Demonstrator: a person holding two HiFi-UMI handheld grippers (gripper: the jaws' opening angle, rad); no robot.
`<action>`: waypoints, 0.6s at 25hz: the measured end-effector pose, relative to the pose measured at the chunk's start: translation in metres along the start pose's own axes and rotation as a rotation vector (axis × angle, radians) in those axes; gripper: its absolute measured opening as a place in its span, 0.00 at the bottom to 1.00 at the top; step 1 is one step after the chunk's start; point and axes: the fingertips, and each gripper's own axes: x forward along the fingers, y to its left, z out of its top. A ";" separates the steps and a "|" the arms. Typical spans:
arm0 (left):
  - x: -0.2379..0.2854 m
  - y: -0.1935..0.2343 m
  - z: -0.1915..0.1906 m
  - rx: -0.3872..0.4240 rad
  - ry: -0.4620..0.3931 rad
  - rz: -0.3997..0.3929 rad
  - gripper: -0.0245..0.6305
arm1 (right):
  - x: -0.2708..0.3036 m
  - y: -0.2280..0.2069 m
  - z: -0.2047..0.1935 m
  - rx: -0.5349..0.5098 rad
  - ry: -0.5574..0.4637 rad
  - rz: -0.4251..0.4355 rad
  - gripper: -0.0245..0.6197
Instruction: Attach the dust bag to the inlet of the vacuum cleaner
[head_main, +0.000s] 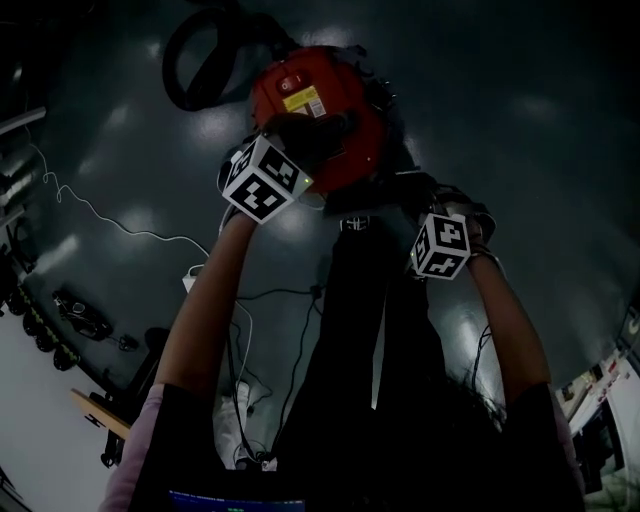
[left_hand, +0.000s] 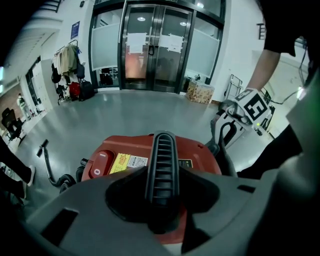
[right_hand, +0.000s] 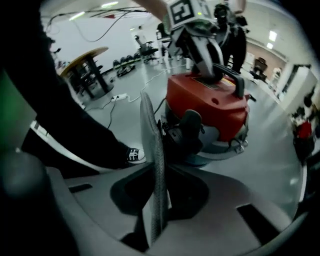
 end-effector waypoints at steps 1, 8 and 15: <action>0.000 0.001 0.000 0.000 -0.001 0.003 0.27 | 0.000 0.000 0.000 -0.063 0.019 0.008 0.12; 0.001 -0.001 -0.001 -0.004 -0.003 -0.004 0.27 | 0.000 -0.002 -0.006 0.232 0.058 0.022 0.12; 0.000 -0.001 0.000 -0.001 -0.010 0.005 0.27 | 0.011 -0.011 -0.008 -0.092 0.169 0.061 0.14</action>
